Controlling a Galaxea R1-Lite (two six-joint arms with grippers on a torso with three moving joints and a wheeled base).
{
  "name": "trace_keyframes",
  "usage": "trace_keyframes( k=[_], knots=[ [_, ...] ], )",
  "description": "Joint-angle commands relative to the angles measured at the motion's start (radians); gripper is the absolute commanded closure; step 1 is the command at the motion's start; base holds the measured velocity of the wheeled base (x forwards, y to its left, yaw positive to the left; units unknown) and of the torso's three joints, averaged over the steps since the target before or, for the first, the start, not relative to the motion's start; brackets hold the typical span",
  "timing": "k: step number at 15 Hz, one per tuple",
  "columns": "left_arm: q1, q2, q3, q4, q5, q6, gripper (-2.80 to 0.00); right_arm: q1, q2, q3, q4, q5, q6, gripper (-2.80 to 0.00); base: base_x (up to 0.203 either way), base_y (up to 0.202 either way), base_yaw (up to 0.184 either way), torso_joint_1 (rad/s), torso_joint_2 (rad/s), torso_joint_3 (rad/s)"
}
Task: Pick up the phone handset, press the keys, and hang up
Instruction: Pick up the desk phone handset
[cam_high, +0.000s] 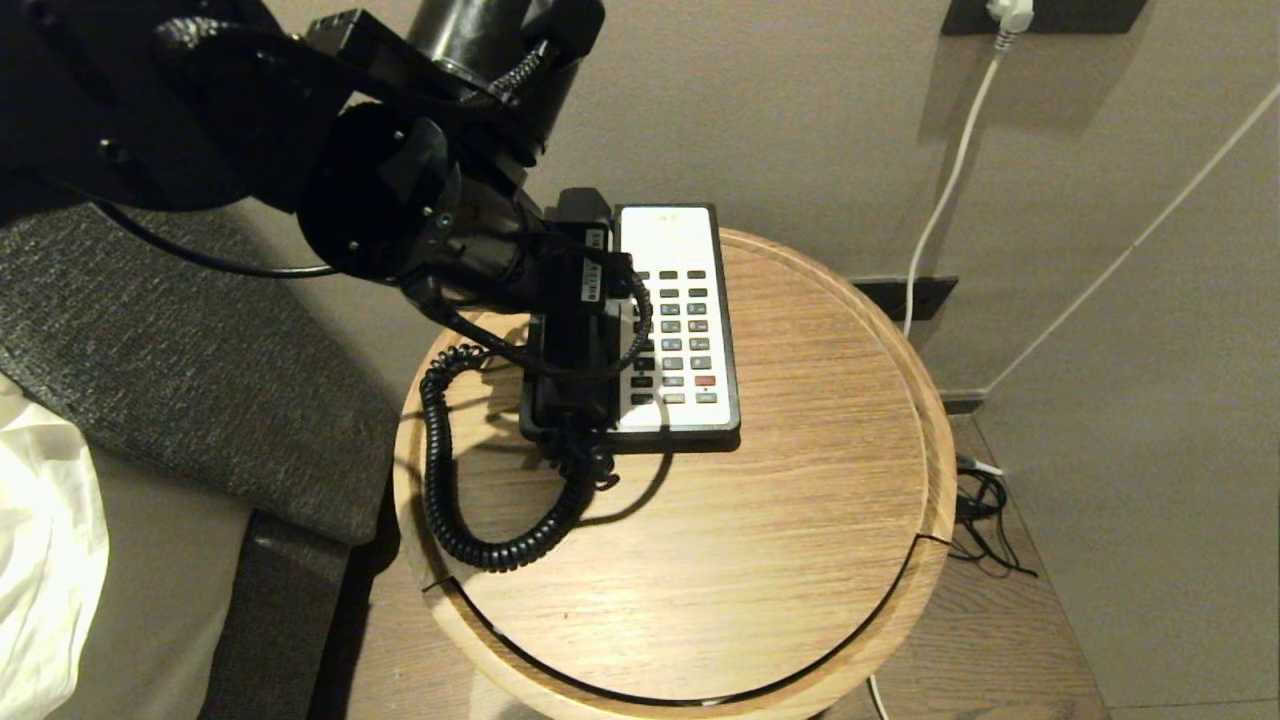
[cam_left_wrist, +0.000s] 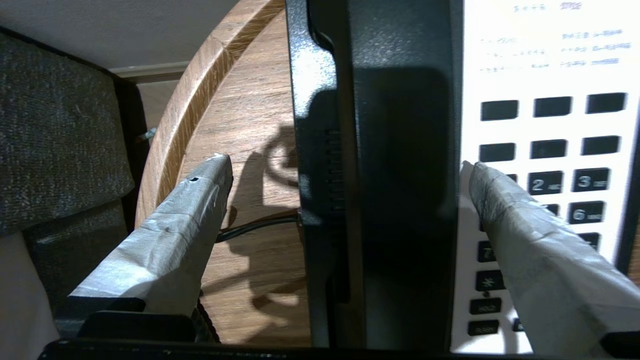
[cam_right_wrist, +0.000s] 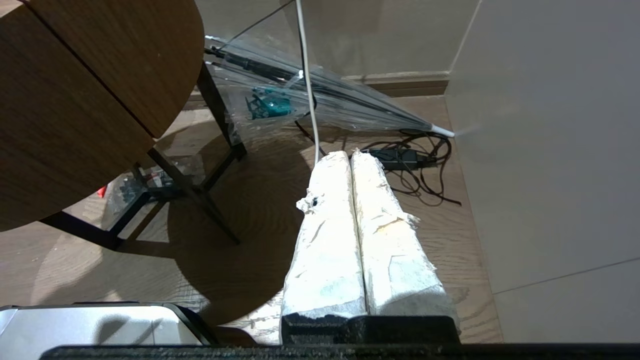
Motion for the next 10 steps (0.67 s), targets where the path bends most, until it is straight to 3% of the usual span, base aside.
trace_keyframes(
  k=[1, 10],
  knots=[
    [0.003, 0.002, 0.001, 0.004, 0.003, 0.003, -2.80, 0.000, -0.002, 0.000, 0.000, 0.000, 0.000, 0.00, 0.000, 0.000, 0.000, 0.000, 0.00, 0.000],
    [0.000, 0.015, 0.005, -0.022, 0.003, 0.039, -2.80, -0.001, -0.002, 0.000, 0.000, 0.000, 0.000, 0.00, 0.000, 0.000, 0.000, 0.000, 0.00, 0.000]
  ],
)
